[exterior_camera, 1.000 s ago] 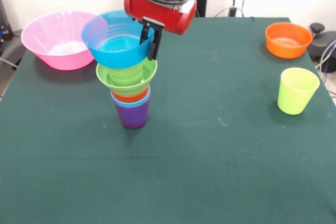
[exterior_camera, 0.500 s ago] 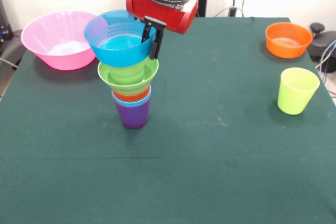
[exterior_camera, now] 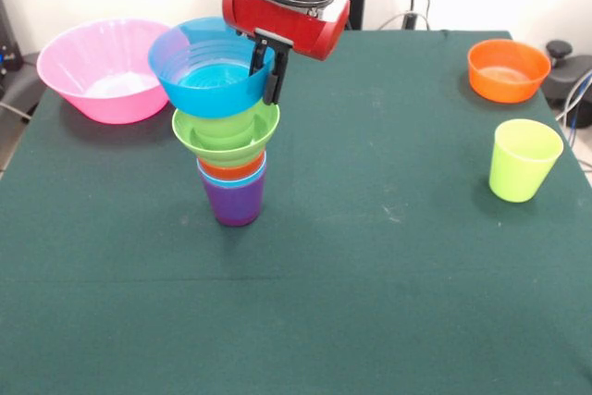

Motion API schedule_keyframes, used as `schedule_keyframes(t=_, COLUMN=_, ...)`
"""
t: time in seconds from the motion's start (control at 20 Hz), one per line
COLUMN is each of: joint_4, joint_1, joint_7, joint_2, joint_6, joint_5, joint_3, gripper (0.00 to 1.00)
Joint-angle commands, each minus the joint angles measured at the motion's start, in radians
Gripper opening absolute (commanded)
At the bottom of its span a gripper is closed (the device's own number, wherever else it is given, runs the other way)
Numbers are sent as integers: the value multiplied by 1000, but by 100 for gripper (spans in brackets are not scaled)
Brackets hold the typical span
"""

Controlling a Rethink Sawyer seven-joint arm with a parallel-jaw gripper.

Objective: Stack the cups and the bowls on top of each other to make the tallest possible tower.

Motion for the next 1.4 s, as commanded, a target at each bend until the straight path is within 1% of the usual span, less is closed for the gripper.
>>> schedule_keyframes(t=0.05, joint_4=88, joint_1=22, joint_7=-43, joint_2=46, joint_6=-11, joint_5=-48, joint_3=53, gripper=0)
schedule_keyframes(t=1.05, joint_4=87, joint_1=23, joint_7=-50, joint_2=44, joint_6=-7, joint_5=-53, joint_3=50, gripper=0)
schedule_keyframes(t=1.1, joint_4=86, joint_1=22, joint_7=-51, joint_2=44, joint_6=-5, joint_5=-53, joint_3=50, gripper=100)
schedule_keyframes(t=1.4, joint_4=84, joint_1=20, joint_7=-52, joint_2=45, joint_6=-6, joint_5=-51, joint_3=53, gripper=100)
